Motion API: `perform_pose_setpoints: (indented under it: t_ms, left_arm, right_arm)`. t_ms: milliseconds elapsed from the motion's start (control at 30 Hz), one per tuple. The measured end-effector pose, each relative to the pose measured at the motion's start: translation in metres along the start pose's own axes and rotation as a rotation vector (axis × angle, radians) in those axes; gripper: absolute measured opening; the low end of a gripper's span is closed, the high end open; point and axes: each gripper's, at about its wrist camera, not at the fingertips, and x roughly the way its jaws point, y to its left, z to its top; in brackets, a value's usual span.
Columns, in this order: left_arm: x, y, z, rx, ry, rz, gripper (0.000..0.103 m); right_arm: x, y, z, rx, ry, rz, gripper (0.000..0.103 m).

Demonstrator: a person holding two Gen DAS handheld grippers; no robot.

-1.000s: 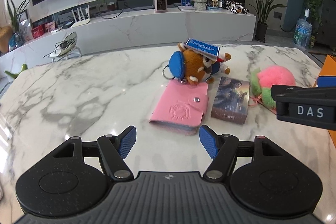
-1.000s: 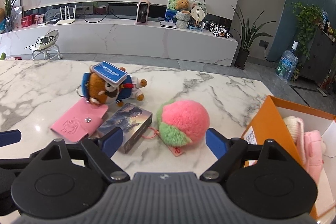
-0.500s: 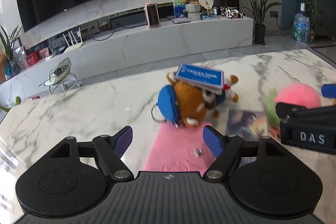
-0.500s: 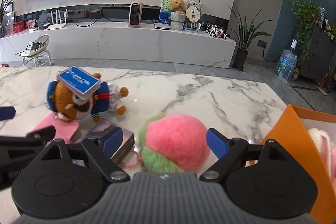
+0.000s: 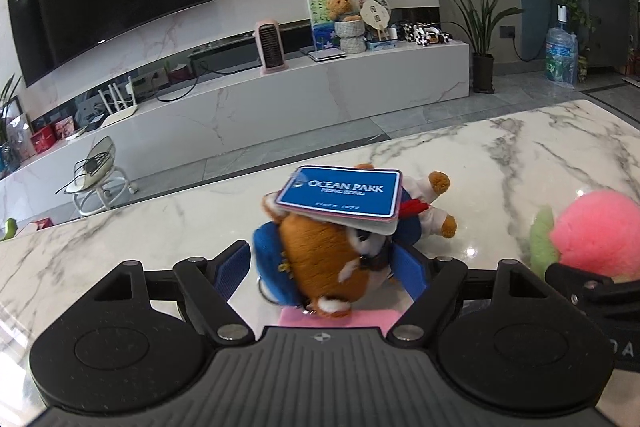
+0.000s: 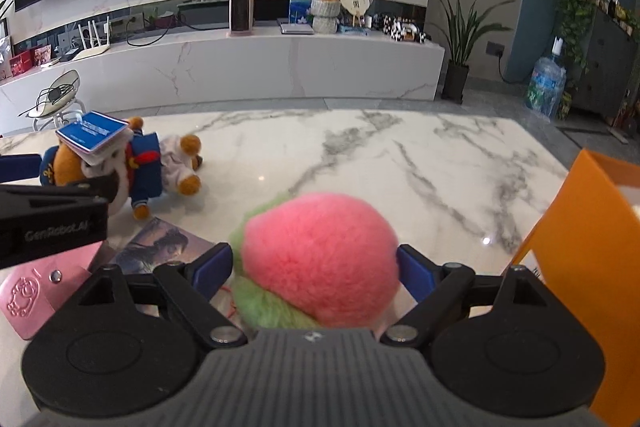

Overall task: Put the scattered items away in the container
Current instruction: 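Grasp the brown bear keychain with the left tool while the right tool grasps the pink pompom, then lift the bear and pink pompom and carry both over the box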

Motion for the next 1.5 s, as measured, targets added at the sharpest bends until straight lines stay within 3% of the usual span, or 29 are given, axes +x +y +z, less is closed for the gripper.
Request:
perform_pose_setpoints:
  t_ms: [200,300,533,767,967,1167,1500]
  left_arm:
    - [0.017,0.004,-0.001,-0.02,0.005,-0.022,0.091]
    - [0.02,0.009,-0.001,-0.044,0.001,-0.047,0.085]
    - [0.012,0.016,-0.003,-0.092,-0.005,-0.064,0.074]
    - [-0.009,0.022,0.001,-0.138,-0.013,-0.05,0.071]
    - [-0.044,0.02,0.015,-0.108,-0.051,-0.036,0.071]
    - [-0.091,0.015,0.025,-0.089,-0.091,-0.002,0.071]
    - [-0.173,-0.008,0.037,-0.072,-0.174,-0.026,0.071]
  right_arm:
    - [0.009,0.0,-0.005,0.011,0.023,0.02,0.087]
    - [0.012,0.002,-0.008,0.003,0.043,0.028,0.068]
    - [0.009,0.002,-0.009,0.013,0.044,0.064,0.054]
    - [-0.004,0.001,-0.002,0.012,0.01,0.071,0.052]
    - [-0.026,-0.001,0.009,0.025,-0.034,0.085,0.051]
    - [-0.07,-0.009,0.015,0.04,-0.082,0.085,0.05]
    - [-0.146,-0.024,0.024,0.062,-0.169,0.082,0.05]
